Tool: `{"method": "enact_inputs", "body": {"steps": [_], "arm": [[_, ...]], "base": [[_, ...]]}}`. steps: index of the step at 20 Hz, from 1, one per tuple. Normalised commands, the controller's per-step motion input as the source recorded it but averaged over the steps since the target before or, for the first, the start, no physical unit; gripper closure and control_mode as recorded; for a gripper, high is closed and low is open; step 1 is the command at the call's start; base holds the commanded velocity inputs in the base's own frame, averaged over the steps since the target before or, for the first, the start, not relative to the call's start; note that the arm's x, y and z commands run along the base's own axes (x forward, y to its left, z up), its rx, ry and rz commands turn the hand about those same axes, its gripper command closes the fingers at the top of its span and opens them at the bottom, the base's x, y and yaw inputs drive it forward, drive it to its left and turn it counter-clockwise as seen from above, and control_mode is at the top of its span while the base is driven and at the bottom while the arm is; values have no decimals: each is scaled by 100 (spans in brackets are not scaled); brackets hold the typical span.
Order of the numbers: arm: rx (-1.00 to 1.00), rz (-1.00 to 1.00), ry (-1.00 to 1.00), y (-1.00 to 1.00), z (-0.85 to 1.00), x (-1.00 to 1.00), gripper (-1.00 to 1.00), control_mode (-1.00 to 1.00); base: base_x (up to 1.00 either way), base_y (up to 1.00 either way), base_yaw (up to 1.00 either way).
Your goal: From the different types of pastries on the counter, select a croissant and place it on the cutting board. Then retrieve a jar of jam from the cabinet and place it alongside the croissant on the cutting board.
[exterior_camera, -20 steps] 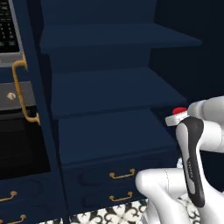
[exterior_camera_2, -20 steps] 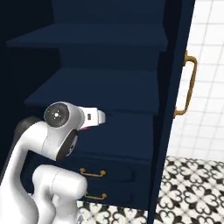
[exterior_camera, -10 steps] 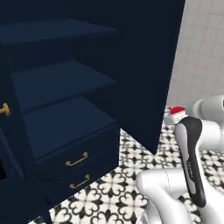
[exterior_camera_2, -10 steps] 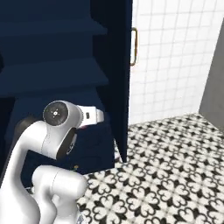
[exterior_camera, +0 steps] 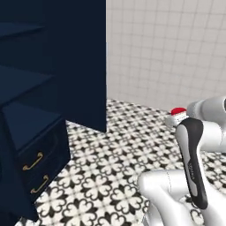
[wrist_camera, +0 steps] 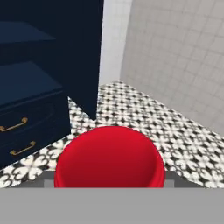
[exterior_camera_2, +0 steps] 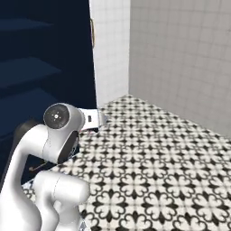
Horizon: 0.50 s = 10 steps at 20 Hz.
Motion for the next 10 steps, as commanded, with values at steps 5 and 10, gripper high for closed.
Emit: {"method": "enact_inputs", "body": {"steps": [5,10], "arm": [[0,0,0,0,0,0,100,100],[0,0,0,0,0,0,100,100]], "base": [[-94,16,-81],[-99,0,-72]]}}
